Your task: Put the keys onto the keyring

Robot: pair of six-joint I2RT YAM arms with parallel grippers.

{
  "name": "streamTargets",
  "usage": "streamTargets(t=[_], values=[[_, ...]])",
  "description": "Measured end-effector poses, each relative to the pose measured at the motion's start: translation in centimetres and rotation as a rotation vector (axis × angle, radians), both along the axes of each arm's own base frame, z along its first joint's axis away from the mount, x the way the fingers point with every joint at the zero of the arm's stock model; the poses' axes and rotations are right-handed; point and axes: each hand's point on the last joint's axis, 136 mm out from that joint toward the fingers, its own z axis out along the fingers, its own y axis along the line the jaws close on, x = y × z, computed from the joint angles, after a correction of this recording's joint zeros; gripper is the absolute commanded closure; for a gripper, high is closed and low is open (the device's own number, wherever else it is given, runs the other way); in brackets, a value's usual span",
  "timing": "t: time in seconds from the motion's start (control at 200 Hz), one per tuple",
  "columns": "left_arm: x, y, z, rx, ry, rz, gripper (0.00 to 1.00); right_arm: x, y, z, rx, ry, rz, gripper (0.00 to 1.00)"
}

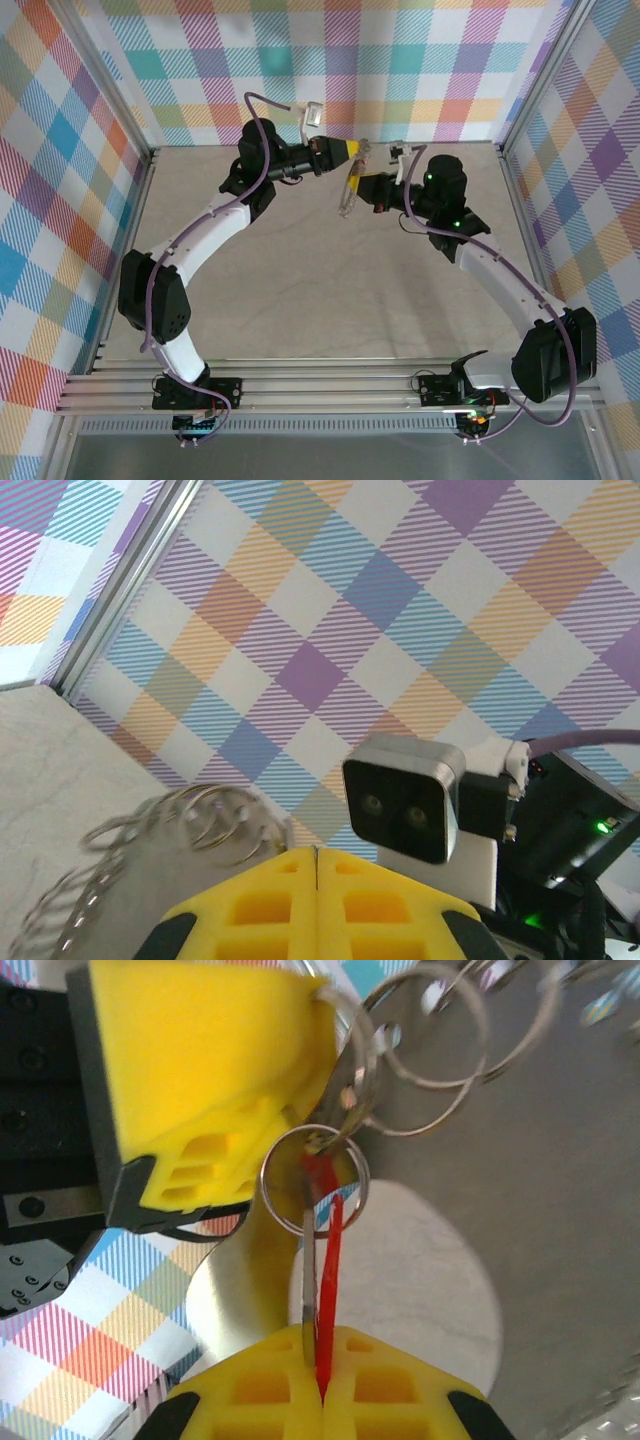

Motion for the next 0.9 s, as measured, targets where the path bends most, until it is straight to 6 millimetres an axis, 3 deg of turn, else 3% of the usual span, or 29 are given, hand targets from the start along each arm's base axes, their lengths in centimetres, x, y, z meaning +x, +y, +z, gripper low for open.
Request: streamTargets(t=[0.28, 0.385, 0.52, 0.7, 0.9], values=[[-0.1, -0.1, -0.2, -0.002, 0.008, -0.003, 1.00, -0.4, 0.6, -0.3, -0.014, -0.006, 0.016, 1.00], [-0.1, 0.0, -0.4, -0.004, 0.015, -0.002, 1.00, -0.4, 0.6, -0.5, -0.022, 0.000, 0.011, 0.73], [0.4, 0.2, -0.2, -0.017, 0.029, 0.041, 1.00, -0.8, 0.7, -1.2, -0.039, 0.024, 0.019, 0.56], [1.1, 0.9, -0.3, -0.069, 0.074, 0.109, 1.00, -2.2, -0.8, -0.7, -0.035, 0.021, -0.007, 0.54], [1.9, 1.5, -1.0, -0.130, 0.137, 0.160, 1.00, -3.0, -4.1, 2.3, 0.002, -0.051, -0.100, 0.56]])
